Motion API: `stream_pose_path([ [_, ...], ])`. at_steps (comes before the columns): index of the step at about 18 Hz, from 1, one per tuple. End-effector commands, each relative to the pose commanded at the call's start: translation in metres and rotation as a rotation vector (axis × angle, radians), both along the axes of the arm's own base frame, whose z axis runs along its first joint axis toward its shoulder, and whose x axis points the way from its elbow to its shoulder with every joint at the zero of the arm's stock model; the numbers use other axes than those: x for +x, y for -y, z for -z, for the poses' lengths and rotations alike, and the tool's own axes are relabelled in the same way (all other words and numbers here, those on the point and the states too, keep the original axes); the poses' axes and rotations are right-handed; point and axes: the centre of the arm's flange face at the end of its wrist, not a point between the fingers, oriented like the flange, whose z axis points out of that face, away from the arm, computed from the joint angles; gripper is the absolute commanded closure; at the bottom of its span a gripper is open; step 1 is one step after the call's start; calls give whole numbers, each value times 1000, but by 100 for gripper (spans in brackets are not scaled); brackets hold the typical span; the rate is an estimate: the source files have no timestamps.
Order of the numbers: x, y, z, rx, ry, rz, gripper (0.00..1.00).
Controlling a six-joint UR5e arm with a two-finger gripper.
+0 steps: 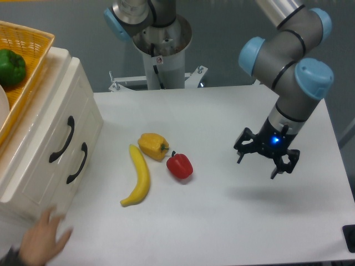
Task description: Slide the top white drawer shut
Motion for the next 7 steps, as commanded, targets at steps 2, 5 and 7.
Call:
stream_pose_path([
  [2,-4,-18,3,-93,-62,64,0],
  [5,-23,-25,5,-136,-102,66,0],
  [7,-31,-25,7,-163,-119,70,0],
])
